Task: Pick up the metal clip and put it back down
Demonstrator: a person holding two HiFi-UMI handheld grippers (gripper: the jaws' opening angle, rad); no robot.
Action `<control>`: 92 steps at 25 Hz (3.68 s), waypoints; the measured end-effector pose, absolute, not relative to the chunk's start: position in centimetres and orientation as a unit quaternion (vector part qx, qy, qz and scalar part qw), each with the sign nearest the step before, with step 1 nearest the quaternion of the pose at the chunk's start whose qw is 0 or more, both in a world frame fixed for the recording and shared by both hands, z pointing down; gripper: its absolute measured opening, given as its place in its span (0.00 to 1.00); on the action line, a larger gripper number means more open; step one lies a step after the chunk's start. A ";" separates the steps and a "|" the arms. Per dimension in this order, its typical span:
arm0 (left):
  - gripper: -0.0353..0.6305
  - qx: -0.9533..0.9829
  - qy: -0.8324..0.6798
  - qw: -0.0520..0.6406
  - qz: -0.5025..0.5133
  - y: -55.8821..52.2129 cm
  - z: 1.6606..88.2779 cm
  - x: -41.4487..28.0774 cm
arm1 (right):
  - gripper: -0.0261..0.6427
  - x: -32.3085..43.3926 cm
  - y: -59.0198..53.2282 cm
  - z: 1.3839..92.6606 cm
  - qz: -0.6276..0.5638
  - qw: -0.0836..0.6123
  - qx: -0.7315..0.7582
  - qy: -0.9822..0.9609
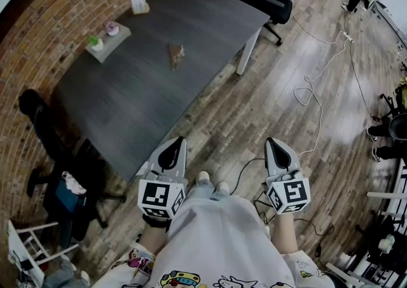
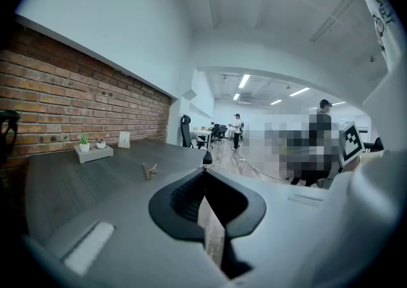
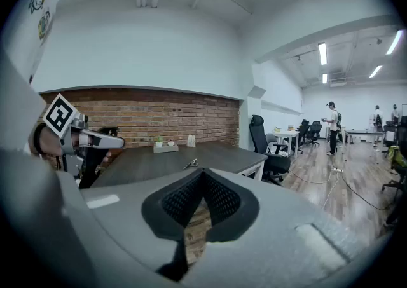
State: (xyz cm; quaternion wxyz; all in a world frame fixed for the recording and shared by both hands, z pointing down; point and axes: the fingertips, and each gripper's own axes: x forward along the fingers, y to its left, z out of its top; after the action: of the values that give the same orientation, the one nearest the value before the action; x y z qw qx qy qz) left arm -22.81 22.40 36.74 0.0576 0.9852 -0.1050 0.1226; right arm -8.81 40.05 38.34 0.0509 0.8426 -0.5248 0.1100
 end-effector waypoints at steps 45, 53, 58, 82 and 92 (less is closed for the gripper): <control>0.34 0.975 -0.181 0.066 0.114 10.5 37.1 -4.3 | 0.38 13.0 29.8 38.2 0.118 0.008 0.805 -0.581; 0.37 0.964 -0.225 0.074 0.120 10.3 38.2 -2.9 | 0.45 15.5 28.5 38.8 0.128 0.004 0.770 -0.625; 0.37 0.955 -0.254 0.080 0.129 10.3 38.9 -3.6 | 0.45 15.9 27.3 39.9 0.145 0.001 0.750 -0.645; 0.37 0.916 -0.383 0.086 0.084 -7.0 36.9 -3.4 | 0.45 18.4 2.4 38.4 0.125 0.031 0.634 -0.763; 0.37 0.891 -0.437 0.097 0.074 -9.5 37.0 -6.2 | 0.46 16.1 -4.6 37.8 0.118 0.038 0.576 -0.808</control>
State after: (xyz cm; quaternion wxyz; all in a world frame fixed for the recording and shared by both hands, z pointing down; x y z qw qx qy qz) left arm -6.22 -9.47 36.95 0.0974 0.8909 -0.4375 0.0740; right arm 16.11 -4.56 37.77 0.0383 0.5757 -0.8082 0.1181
